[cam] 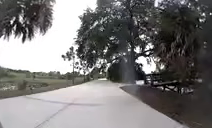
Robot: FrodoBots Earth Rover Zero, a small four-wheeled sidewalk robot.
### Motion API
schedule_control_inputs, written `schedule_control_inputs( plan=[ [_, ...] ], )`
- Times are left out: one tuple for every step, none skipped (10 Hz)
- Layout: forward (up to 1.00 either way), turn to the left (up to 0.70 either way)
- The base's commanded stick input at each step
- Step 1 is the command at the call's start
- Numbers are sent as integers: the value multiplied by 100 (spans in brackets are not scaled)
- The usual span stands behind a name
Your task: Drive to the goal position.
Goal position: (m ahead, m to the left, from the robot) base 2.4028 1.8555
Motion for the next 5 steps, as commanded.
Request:
schedule_control_inputs(
  plan=[
    [60,1],
    [60,1],
    [60,1],
    [60,1],
    [60,1]
  ],
)
